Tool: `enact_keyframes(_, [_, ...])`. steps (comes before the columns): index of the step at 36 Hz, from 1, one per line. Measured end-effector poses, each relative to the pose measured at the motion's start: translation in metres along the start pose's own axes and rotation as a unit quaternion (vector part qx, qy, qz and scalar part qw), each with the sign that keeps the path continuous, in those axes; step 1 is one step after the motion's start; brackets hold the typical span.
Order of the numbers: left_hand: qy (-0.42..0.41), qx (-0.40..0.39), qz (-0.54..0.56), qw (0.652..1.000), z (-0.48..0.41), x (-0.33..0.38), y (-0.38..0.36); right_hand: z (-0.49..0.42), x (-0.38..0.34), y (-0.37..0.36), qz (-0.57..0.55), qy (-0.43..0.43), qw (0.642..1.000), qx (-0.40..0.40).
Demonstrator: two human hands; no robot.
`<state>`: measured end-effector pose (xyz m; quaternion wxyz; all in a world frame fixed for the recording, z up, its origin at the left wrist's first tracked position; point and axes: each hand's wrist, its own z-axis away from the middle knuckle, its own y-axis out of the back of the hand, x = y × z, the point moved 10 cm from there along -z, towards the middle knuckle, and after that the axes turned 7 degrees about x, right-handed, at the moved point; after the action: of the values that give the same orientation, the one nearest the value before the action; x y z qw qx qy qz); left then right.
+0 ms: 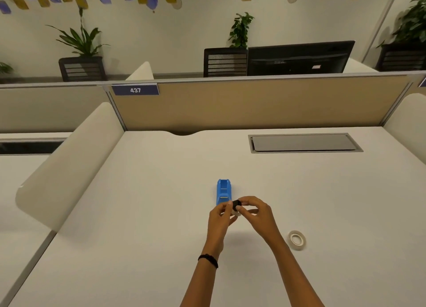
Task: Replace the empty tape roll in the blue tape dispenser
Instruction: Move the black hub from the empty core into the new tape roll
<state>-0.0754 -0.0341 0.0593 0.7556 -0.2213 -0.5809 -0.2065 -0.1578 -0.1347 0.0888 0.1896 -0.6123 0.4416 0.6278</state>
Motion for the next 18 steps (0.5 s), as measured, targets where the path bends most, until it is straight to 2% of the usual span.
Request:
enact_keyframes(7, [0.015, -0.006, -0.027, 1.0, -0.009, -0.009, -0.003, -0.005, 0.006, -0.005, 0.02, 0.01, 0.999, -0.024])
enact_keyframes(13, [0.012, -0.011, -0.005, 1.0, -0.014, -0.01, -0.004, -0.01, 0.018, -0.014, 0.027, 0.003, 0.998, -0.061])
enact_keyframes(18, [0.02, -0.013, -0.011, 1.0, -0.024, -0.015, -0.007, -0.019, 0.032, -0.017, 0.028, -0.01, 0.998, -0.062])
